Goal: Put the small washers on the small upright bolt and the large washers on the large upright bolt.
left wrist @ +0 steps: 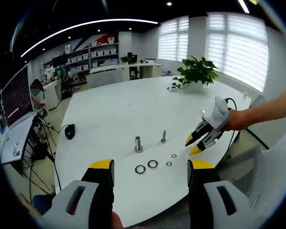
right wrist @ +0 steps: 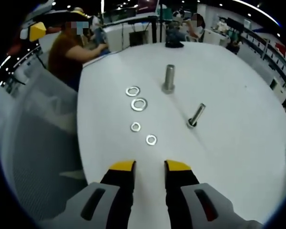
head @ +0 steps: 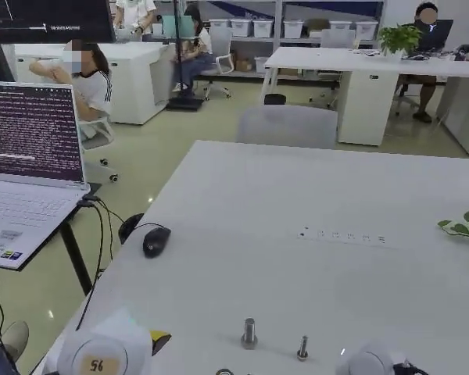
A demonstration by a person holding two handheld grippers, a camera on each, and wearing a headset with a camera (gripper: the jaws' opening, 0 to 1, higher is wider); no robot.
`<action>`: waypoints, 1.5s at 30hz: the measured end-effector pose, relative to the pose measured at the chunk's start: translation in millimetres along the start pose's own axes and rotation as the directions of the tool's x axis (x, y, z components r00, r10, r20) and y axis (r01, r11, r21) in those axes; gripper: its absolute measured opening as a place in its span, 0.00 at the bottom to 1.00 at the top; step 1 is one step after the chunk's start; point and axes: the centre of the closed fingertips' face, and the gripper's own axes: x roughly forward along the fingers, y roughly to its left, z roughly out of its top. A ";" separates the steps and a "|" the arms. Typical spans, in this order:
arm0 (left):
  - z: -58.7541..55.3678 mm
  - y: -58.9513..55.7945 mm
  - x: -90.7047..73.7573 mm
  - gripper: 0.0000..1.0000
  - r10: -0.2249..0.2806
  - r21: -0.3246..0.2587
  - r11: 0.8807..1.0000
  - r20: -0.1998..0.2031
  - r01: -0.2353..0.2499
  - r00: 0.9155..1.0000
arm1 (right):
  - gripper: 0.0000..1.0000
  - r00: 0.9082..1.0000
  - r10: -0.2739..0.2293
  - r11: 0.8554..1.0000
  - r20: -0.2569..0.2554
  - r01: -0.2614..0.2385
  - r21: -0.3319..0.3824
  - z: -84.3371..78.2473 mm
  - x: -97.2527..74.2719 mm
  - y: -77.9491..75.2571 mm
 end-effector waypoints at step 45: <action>-28.0 -1.2 -21.0 0.62 -0.067 0.031 0.997 -0.018 0.068 0.998 | 0.27 0.993 0.079 0.979 -0.082 -0.093 -0.181 22.1 48.6 -7.2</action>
